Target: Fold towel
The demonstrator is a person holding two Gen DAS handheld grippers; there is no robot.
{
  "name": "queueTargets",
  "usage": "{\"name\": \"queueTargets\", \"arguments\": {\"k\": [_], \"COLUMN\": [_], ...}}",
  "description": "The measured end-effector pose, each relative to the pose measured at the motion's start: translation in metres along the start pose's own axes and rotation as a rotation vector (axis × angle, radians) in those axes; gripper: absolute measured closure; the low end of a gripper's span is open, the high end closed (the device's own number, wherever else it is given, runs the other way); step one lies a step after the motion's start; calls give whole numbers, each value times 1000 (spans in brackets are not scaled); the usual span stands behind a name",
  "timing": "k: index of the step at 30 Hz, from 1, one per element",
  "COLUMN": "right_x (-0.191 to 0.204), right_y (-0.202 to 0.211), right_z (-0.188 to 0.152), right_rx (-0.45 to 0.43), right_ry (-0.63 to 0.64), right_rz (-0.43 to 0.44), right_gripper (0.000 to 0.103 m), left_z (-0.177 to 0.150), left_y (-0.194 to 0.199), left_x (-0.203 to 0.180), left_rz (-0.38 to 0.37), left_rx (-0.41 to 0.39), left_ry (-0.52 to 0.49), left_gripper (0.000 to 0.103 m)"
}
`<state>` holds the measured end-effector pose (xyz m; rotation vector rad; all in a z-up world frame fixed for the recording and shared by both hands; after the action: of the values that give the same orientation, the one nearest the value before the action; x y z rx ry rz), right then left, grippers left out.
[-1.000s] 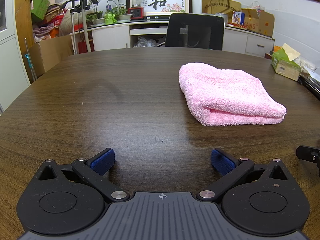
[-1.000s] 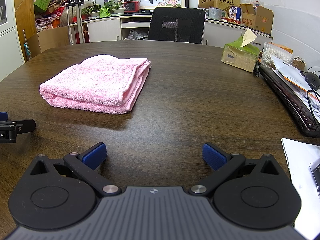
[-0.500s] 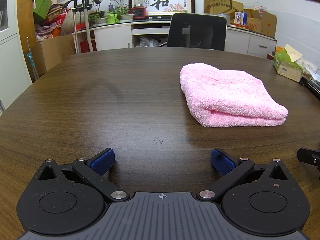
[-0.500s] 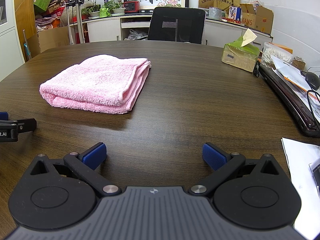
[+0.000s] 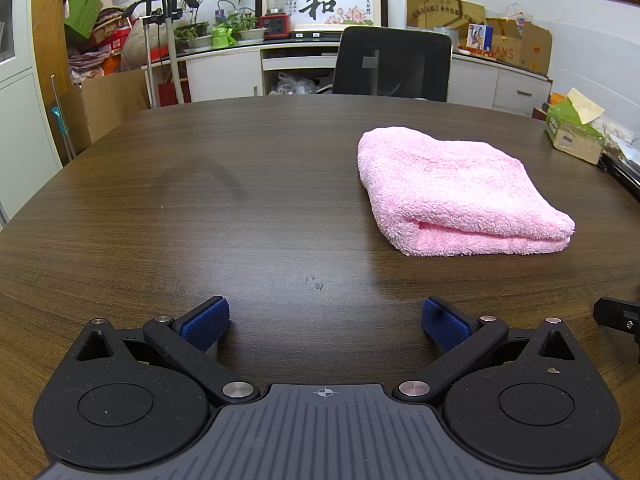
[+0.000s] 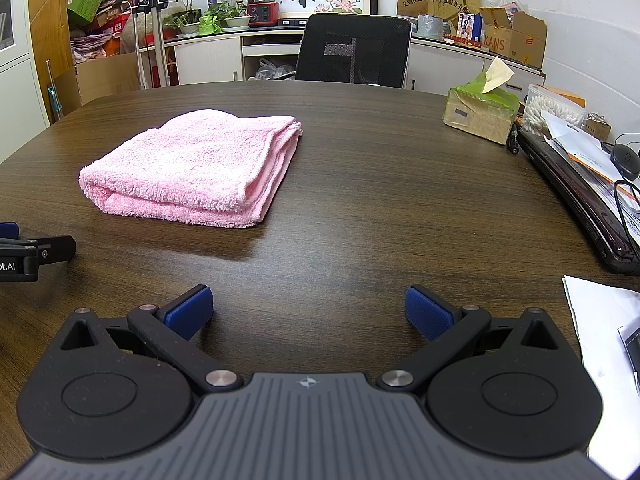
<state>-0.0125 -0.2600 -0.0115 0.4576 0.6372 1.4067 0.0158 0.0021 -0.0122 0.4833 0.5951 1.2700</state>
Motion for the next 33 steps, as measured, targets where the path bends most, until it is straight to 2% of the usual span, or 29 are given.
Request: {"name": "queueTargets", "arguments": {"k": [12, 26, 33], "right_x": [0, 1, -1], "right_y": [0, 0, 1], "right_z": [0, -1, 0], "right_rx": [0, 0, 1], "right_ry": [0, -2, -5], "right_rz": [0, -2, -2], "right_gripper": [0, 0, 0], "left_z": [2, 6, 10], "left_y": [-1, 1, 4], "left_x": [9, 28, 53], "left_rz": [1, 47, 102], "left_rx": [-1, -11, -22], "left_ry": [3, 42, 82], "left_gripper": [0, 0, 0]}}
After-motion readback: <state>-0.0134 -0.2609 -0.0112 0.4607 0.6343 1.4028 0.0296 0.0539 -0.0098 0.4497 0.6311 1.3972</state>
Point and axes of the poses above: each gripper's, at about its wrist camera, not at the fingertips, and y roughly against the way its jaws point, x to its left, z to its top, the point moved 2 cm from there along -y, roughly the way its jaws point, and after that the axes turned 14 degrees about -z, right-handed, at the moved point
